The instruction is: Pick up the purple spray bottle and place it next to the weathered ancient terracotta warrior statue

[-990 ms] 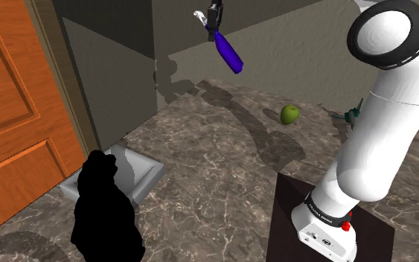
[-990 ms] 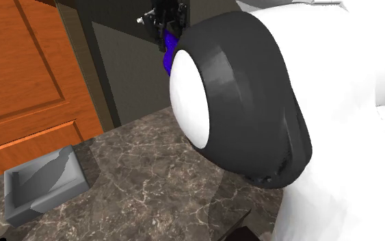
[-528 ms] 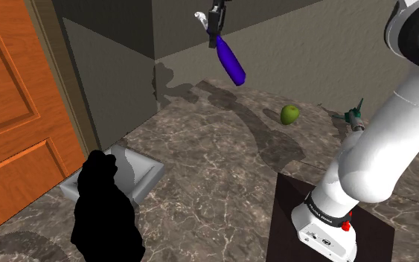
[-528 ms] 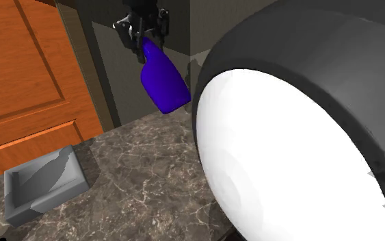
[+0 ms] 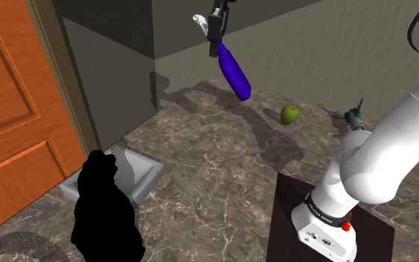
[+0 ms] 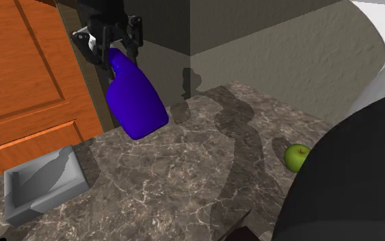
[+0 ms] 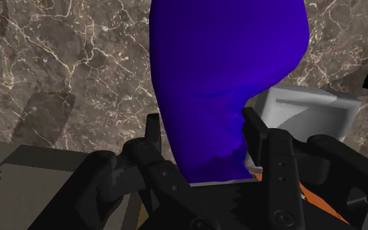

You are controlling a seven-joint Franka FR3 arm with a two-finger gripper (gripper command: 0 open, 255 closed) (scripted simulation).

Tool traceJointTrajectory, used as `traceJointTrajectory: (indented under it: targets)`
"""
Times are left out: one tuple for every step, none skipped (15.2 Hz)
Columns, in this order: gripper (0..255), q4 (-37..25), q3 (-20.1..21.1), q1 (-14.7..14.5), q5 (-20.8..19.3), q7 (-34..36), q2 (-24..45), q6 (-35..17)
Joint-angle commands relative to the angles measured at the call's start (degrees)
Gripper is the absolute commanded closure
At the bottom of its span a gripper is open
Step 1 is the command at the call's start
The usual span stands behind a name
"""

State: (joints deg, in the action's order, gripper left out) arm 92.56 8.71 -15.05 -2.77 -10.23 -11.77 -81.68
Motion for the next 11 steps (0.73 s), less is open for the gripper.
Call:
traceJointTrajectory:
  targets:
    - [255, 1.5, 1.7, -1.2, 0.6, 2.9, -1.8, 0.5]
    - [255, 2.1, 2.5, -1.7, 0.9, 4.2, -2.6, 0.7]
    - [255, 2.7, 3.3, -2.2, 1.2, 5.4, -3.2, 0.8]
    - [255, 3.2, 4.1, -2.6, 1.6, 6.7, -3.9, 1.0]
    - [255, 3.6, 4.9, -3.1, 1.9, 8.0, -4.4, 1.2]
    - [255, 4.0, 5.7, -3.6, 2.3, 9.3, -4.9, 1.3]
    - [255, 4.3, 6.6, -4.1, 2.6, 10.7, -5.4, 1.5]
    - [255, 4.5, 7.5, -4.6, 3.0, 12.0, -5.8, 1.7]
    - [255, 4.7, 8.4, -5.1, 3.4, 13.4, -6.1, 1.9]
    - [255, 4.8, 9.3, -5.5, 3.7, 14.7, -6.3, 2.0]
    - [255, 4.8, 10.2, -6.0, 4.1, 16.1, -6.6, 2.2]
